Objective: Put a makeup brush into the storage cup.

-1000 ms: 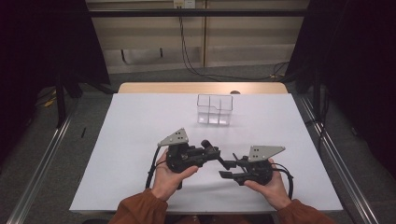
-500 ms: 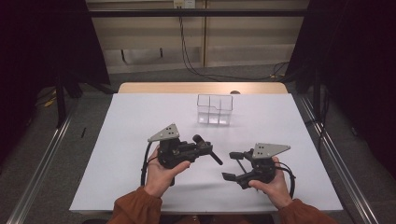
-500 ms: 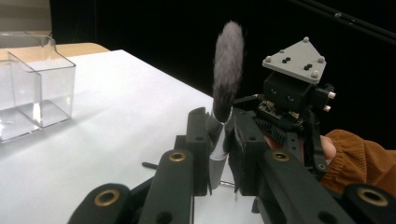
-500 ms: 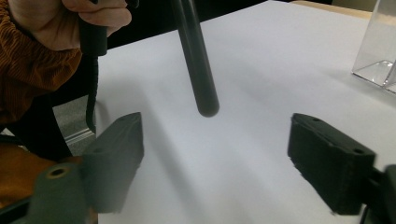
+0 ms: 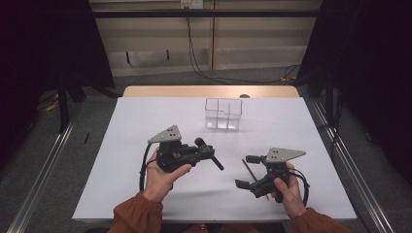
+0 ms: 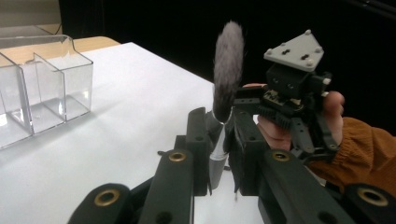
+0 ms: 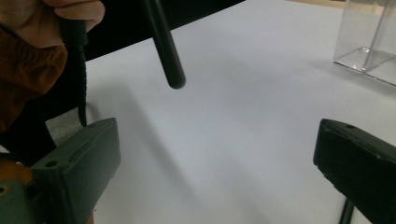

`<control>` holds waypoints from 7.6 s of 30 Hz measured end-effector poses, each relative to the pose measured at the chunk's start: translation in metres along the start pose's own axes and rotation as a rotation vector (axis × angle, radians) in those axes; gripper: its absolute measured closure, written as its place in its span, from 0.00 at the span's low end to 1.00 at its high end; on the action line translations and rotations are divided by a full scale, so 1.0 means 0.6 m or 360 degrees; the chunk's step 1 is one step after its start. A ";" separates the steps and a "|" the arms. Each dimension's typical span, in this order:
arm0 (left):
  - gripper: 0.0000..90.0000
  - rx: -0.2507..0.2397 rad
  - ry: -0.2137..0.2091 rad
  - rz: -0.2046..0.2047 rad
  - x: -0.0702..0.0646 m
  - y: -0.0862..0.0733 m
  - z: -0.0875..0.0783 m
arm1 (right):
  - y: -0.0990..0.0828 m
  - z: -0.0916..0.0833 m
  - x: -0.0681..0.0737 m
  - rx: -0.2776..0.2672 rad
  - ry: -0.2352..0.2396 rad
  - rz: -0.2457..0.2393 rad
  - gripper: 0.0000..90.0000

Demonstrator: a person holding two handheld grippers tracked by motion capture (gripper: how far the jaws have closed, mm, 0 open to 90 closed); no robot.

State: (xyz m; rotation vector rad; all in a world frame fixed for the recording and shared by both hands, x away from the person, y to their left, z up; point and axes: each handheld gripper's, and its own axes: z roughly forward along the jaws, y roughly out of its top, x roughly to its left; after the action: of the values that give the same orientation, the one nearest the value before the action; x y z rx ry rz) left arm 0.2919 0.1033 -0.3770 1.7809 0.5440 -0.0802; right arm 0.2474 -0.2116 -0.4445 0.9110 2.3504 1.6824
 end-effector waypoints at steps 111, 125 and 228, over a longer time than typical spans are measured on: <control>0.88 0.0388 -0.0008 0.0075 0.000 0.002 0.060 | 0.033 0.078 0.032 -0.0030 0.0100 -0.0145 0.89; 0.76 0.0273 0.0063 0.0088 -0.001 0.001 0.047 | 0.035 0.073 0.029 -0.0056 0.0069 -0.0125 0.89; 0.02 -0.0190 0.0878 0.0102 0.040 -0.149 -0.210 | 0.142 0.014 -0.106 -0.0300 -0.0370 -0.0103 0.89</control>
State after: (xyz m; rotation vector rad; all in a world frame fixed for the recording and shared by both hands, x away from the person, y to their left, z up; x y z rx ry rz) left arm 0.2487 0.2445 -0.4294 1.6960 0.8619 0.4918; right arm 0.3371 -0.2203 -0.3873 0.9289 2.0132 1.6408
